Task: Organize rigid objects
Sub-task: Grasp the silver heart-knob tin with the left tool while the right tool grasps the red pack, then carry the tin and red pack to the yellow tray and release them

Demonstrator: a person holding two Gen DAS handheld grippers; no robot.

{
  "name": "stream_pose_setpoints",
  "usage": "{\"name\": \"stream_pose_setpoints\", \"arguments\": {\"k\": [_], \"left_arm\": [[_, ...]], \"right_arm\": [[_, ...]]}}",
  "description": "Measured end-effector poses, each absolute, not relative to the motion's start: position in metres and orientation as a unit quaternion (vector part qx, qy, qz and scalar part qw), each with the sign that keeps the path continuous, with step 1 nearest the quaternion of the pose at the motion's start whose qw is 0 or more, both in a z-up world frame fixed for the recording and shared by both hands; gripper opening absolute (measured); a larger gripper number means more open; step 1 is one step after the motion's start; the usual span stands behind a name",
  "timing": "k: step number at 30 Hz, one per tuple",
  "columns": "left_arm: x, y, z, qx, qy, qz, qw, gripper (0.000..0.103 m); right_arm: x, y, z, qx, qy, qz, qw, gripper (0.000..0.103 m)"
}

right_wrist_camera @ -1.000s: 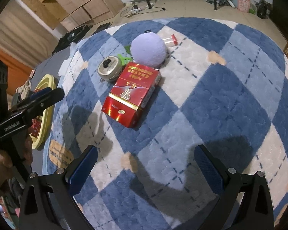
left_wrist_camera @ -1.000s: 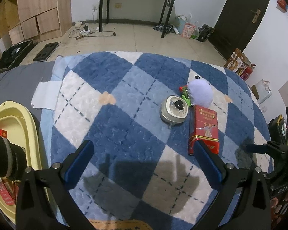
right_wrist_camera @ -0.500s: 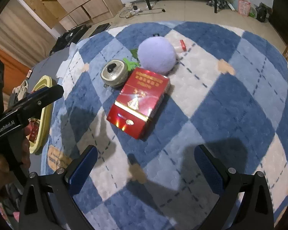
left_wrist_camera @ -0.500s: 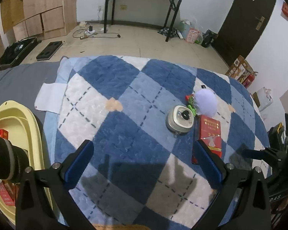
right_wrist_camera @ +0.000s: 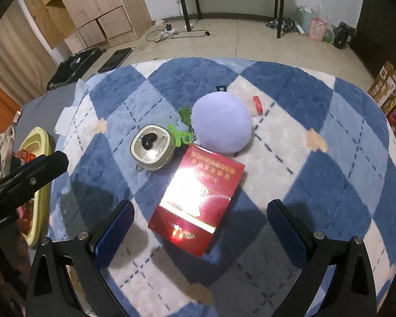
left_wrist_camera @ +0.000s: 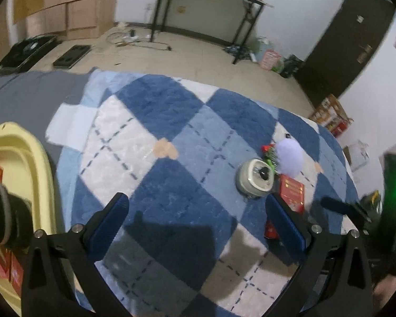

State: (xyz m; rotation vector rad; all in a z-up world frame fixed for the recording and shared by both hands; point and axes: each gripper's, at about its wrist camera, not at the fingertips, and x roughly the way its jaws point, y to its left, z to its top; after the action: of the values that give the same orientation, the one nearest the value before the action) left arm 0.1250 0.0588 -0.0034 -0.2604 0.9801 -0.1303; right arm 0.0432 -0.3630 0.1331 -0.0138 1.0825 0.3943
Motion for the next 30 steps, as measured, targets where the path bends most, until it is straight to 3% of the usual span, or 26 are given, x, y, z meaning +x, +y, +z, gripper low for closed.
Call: {"name": "stream_pose_setpoints", "arguments": {"k": [10, 26, 28, 30], "left_arm": [[0.144, 0.026, 0.007, -0.023, 0.439, -0.122, 0.89, 0.103], [0.182, -0.034, -0.054, 0.02, 0.492, -0.176, 0.852, 0.101], [0.183, -0.037, -0.058, 0.025, 0.492, -0.178, 0.852, 0.1], [0.184, -0.038, -0.058, 0.023, 0.487, -0.173, 0.856, 0.095]], "right_arm": [[0.056, -0.35, 0.091, -0.049, 0.513, 0.183, 0.837, 0.101], [0.055, -0.395, 0.077, -0.108, 0.439, 0.219, 0.865, 0.101], [0.054, -0.399, 0.077, -0.105, 0.433, 0.221, 0.868, 0.1], [0.053, -0.399, 0.079, -0.102, 0.426, 0.225, 0.87, 0.09]]}}
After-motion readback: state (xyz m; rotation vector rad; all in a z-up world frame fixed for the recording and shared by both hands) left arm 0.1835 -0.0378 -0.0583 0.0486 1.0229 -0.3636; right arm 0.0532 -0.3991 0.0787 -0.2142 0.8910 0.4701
